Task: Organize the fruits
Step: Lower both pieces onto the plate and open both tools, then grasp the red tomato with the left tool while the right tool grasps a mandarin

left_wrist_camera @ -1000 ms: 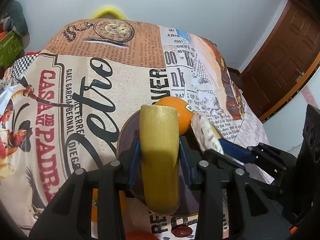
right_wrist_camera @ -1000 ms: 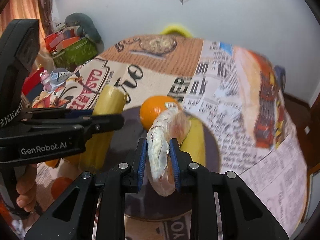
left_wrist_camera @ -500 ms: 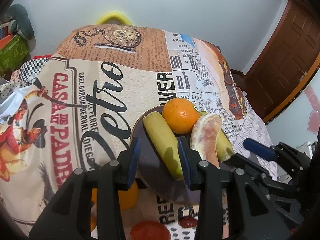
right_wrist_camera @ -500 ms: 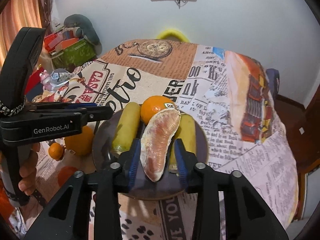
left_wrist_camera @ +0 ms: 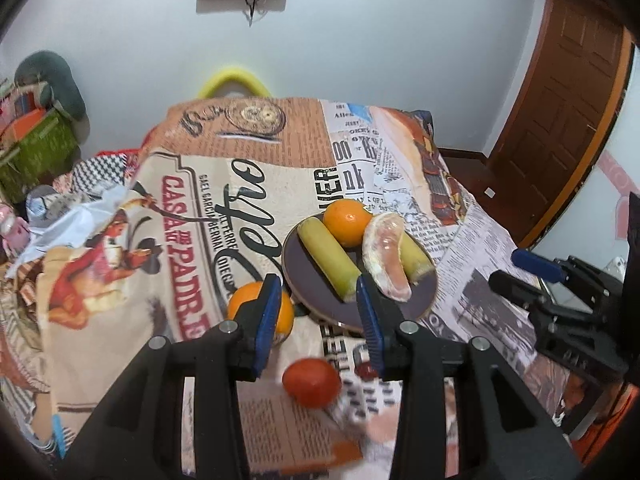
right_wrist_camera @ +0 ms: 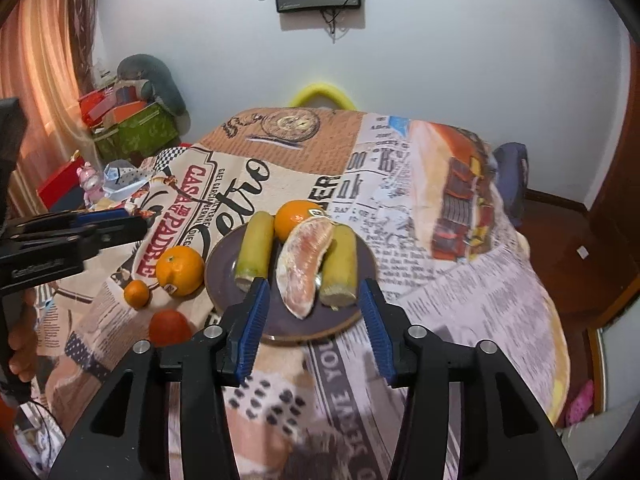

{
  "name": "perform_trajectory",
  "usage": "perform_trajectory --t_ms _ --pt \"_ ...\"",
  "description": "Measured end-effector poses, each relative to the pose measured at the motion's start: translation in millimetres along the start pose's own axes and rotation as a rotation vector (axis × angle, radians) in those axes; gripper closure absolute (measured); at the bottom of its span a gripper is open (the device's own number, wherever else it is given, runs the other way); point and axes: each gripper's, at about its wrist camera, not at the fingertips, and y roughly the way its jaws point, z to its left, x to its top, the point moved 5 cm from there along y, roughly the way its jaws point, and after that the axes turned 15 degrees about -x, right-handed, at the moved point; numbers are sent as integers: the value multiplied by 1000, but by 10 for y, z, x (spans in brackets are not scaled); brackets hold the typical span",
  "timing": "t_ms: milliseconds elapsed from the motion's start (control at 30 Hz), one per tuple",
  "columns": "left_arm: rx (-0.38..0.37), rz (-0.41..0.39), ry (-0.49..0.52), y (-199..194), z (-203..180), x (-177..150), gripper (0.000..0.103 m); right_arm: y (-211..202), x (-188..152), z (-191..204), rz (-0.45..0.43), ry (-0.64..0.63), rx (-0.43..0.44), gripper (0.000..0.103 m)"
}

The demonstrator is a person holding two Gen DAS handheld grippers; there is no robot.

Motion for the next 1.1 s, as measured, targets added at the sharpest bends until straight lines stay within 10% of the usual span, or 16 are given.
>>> perform_trajectory --t_ms 400,1100 --pt "29 -45 67 -625 -343 -415 40 -498 -339 -339 -4 59 -85 43" --pt "79 48 16 -331 -69 -1060 23 -110 -1531 -488 323 84 -31 51"
